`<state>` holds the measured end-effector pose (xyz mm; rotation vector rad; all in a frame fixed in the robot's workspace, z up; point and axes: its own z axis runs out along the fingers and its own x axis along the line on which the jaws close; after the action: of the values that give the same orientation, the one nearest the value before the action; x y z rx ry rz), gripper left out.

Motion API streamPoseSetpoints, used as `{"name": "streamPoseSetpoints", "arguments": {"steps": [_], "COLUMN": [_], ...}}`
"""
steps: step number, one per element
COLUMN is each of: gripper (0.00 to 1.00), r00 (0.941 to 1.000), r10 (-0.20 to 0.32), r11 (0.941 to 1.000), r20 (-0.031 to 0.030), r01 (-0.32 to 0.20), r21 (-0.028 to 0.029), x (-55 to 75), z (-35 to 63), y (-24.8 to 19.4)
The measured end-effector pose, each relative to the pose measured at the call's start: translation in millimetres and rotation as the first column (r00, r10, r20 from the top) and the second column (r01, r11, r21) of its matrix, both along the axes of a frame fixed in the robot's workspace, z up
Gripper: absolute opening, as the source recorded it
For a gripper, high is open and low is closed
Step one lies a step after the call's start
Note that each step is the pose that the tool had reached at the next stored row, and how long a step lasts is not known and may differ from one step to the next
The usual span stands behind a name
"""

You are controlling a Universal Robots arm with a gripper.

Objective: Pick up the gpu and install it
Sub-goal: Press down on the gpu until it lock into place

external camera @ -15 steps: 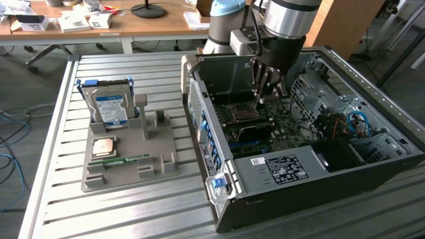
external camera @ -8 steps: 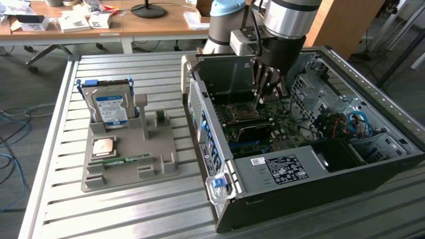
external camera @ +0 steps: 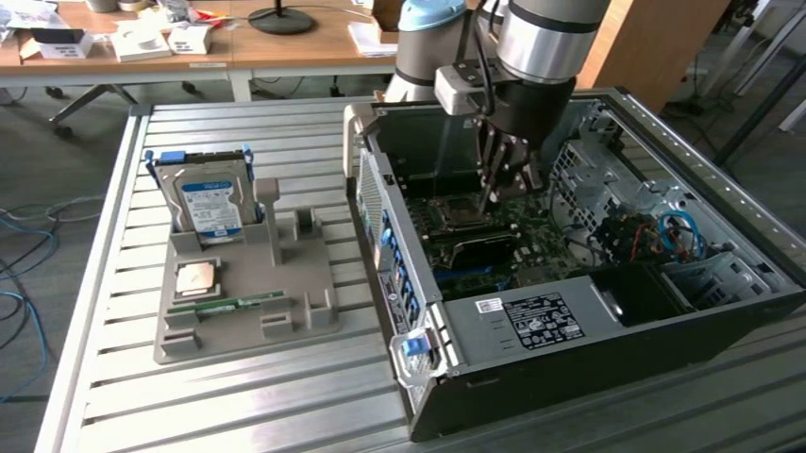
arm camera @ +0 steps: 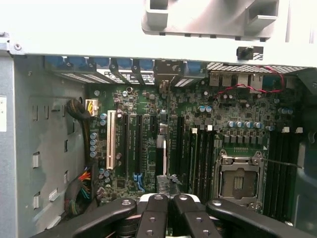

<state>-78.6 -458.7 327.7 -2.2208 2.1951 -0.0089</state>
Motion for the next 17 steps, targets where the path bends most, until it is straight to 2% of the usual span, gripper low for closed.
{"name": "streamPoseSetpoints", "arguments": {"steps": [12,17], "gripper": [0.11,0.11], "r00": [1.0,1.0], "r10": [0.0,0.0], "r11": [1.0,1.0], "r20": [0.0001,0.0001], "r01": [0.0,0.0], "r21": [0.0,0.0001], "x": [0.0,0.0], "z": [-20.4,-21.6], "y": [0.0,0.0]}}
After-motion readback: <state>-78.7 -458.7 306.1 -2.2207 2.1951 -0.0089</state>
